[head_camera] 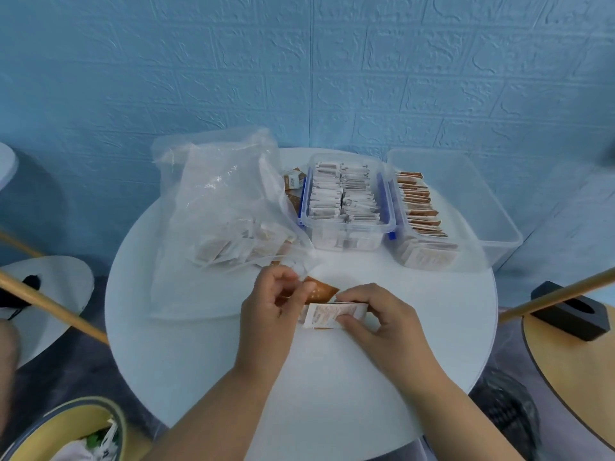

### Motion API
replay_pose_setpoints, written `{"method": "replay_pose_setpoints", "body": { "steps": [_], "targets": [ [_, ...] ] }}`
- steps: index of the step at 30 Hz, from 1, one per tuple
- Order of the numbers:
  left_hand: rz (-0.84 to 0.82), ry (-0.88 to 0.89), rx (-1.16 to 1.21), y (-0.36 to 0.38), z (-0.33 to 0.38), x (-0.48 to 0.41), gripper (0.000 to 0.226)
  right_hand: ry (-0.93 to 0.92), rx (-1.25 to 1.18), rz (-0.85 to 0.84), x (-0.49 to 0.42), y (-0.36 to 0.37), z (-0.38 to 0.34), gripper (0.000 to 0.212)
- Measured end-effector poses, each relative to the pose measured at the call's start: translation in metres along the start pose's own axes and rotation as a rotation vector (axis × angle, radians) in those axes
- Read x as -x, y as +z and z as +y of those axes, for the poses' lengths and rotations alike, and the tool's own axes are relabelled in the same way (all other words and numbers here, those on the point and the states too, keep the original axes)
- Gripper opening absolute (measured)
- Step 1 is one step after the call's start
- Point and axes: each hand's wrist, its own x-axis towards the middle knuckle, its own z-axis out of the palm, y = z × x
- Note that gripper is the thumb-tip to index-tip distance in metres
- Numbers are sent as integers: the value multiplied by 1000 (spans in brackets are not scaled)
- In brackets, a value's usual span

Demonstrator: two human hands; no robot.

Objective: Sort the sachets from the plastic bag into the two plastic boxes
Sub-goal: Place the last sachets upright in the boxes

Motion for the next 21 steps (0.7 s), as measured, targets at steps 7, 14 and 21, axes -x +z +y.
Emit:
{"method": "replay_pose_setpoints", "body": {
  "steps": [7, 14, 21],
  "targets": [
    [-220, 118, -38, 1, 0, 4, 29, -102, 13, 47, -2, 0, 8, 36],
    [-376, 213, -266, 7, -10, 0, 34, -27, -20, -22, 0, -1, 11, 52],
    [-329, 202, -209, 5, -8, 4, 34, -148, 60, -50, -4, 3, 12, 37]
  ]
}}
